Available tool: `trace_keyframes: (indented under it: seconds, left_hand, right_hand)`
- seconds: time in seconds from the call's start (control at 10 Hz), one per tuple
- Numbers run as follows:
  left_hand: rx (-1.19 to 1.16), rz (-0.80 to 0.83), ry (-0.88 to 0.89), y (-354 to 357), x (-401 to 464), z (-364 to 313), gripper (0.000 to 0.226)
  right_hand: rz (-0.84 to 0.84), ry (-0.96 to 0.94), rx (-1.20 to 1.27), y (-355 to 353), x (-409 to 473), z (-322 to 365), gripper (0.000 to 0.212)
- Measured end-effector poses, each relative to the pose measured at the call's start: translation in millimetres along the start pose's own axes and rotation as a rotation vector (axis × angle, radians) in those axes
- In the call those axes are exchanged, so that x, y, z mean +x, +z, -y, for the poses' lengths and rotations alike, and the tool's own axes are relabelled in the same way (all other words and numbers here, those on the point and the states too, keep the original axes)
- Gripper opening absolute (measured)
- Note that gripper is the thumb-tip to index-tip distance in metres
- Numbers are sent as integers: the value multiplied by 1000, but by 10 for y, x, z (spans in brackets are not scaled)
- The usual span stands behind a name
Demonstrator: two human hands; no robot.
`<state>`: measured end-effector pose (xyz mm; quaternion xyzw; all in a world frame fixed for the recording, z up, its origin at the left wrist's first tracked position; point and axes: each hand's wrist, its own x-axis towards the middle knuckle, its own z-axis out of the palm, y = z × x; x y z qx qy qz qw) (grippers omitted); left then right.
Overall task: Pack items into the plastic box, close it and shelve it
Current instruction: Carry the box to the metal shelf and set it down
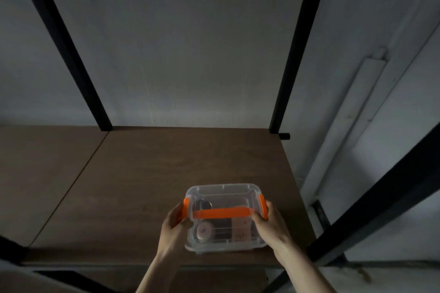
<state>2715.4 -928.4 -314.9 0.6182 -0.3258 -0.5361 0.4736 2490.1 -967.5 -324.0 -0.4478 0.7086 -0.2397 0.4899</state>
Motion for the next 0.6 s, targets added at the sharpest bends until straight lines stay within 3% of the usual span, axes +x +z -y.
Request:
trace_keyframes:
  seconds: [0.1,0.4,0.6]
  left_hand:
    - [1,0,-10,-59,76,144,38]
    - [148,46,65,-253,250,563,72]
    - [281,-5,116,-225,6,497,58]
  right_hand:
    - [-17,-10,-9,76,-35,-56,61]
    - [-130,67,-99,214,-242,-224,66]
    - [-198,63,-165,245,-418,-306,65]
